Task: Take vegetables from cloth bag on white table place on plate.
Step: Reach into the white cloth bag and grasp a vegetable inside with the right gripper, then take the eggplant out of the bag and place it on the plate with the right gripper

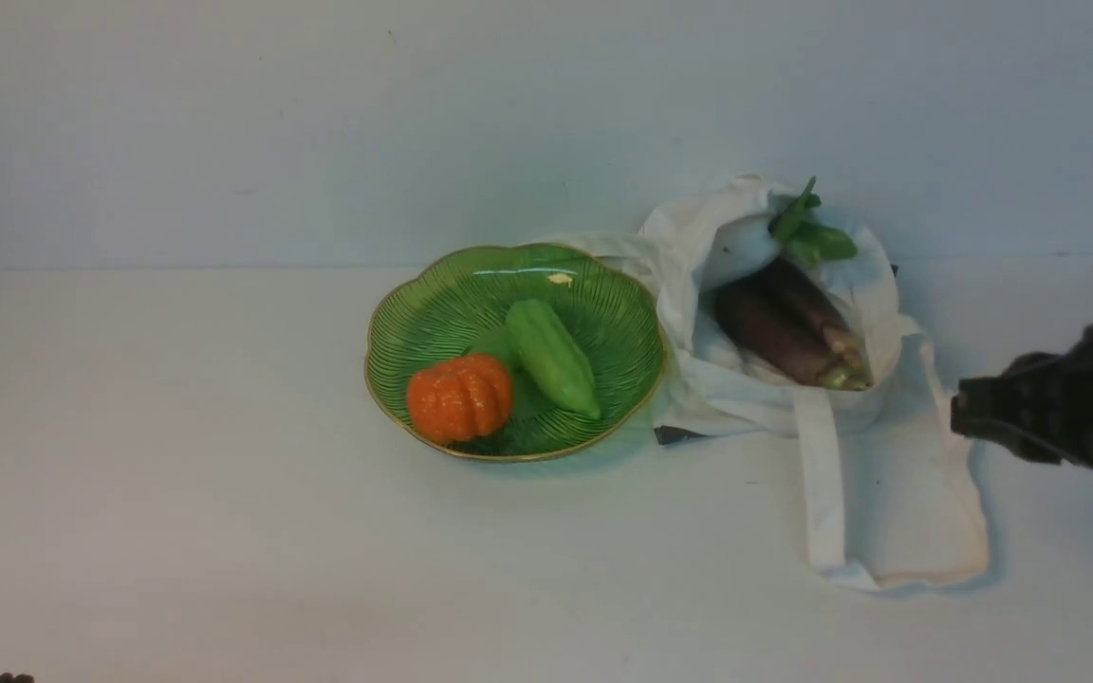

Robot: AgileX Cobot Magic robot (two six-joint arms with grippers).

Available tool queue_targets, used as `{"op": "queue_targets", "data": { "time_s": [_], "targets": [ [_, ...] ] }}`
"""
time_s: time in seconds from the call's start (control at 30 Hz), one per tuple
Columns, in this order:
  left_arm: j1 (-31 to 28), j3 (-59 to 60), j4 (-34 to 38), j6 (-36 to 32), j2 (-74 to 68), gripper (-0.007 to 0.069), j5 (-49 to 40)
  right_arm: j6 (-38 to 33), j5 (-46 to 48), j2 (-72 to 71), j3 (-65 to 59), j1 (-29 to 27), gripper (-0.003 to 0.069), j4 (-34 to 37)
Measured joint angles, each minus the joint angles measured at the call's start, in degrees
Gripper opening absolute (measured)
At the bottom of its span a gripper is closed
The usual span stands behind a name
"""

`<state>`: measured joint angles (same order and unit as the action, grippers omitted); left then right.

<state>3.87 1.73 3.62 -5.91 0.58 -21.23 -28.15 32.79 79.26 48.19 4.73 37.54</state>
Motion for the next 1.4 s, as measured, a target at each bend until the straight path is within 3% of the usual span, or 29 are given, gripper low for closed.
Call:
{"op": "queue_targets", "data": {
  "time_s": [0.3, 0.43, 0.63, 0.97, 1.2, 1.4],
  "targets": [
    [0.0, 0.0, 0.0, 0.0, 0.0, -0.0005, 0.0, -3.2, -5.7, 15.2, 11.9, 6.0, 0.0272, -2.7],
    [0.0, 0.0, 0.0, 0.0, 0.0, -0.0005, 0.0, -3.2, -7.6, 22.2, 16.0, 6.3, 0.0370, -7.4],
    [0.0, 0.0, 0.0, 0.0, 0.0, -0.0005, 0.0, -2.9, -15.7, 30.5, 17.7, 6.3, 0.0477, -8.8],
    [0.0, 0.0, 0.0, 0.0, 0.0, -0.0005, 0.0, -2.7, -18.6, 34.8, 17.8, 6.3, 0.0479, -8.8],
    [0.0, 0.0, 0.0, 0.0, 0.0, -0.0005, 0.0, -2.7, -18.5, 34.8, 17.9, 6.3, 0.0324, -8.8],
    [0.0, 0.0, 0.0, 0.0, 0.0, -0.0005, 0.0, -2.7, -17.2, 33.3, 17.9, 6.4, 0.0321, -9.6]
  ]
}}
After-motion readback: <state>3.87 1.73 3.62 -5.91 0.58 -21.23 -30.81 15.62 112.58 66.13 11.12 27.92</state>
